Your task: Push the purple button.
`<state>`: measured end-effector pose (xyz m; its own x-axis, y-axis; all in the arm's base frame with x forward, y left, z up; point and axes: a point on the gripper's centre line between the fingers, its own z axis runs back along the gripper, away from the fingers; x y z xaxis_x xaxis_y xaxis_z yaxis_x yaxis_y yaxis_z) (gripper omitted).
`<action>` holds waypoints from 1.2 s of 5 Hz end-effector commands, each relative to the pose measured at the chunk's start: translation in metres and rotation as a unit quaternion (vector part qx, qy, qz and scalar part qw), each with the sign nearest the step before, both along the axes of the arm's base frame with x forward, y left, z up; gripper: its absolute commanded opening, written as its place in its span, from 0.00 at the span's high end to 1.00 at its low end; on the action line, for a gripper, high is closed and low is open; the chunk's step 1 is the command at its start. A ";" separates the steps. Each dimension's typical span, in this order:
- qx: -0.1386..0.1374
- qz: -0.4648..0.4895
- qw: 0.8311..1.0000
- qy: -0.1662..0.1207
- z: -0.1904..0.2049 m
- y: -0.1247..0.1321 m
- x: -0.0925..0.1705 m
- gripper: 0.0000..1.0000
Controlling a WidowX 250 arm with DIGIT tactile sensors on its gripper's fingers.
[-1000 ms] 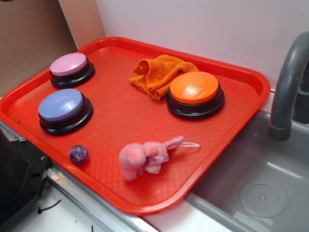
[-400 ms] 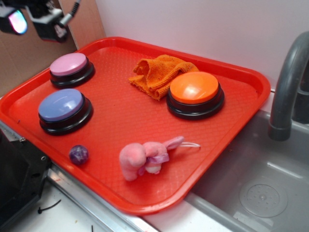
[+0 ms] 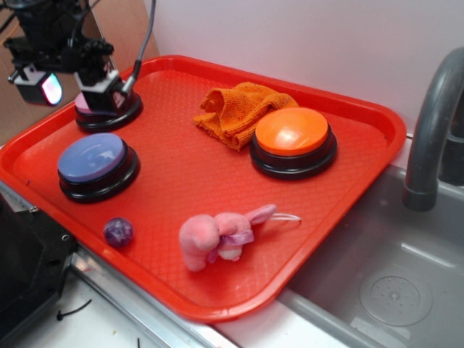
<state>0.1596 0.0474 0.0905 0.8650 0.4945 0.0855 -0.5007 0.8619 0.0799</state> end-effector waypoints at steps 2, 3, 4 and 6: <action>-0.022 0.002 1.000 0.009 -0.039 0.012 -0.001 0.00; -0.018 -0.030 0.999 0.034 -0.046 0.009 0.001 0.00; -0.024 -0.039 0.998 0.041 -0.041 0.007 0.003 0.00; -0.032 -0.058 0.998 0.022 0.006 0.015 0.008 0.00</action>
<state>0.1631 0.0561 0.0863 0.9201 0.3907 -0.0286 -0.3893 0.9200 0.0447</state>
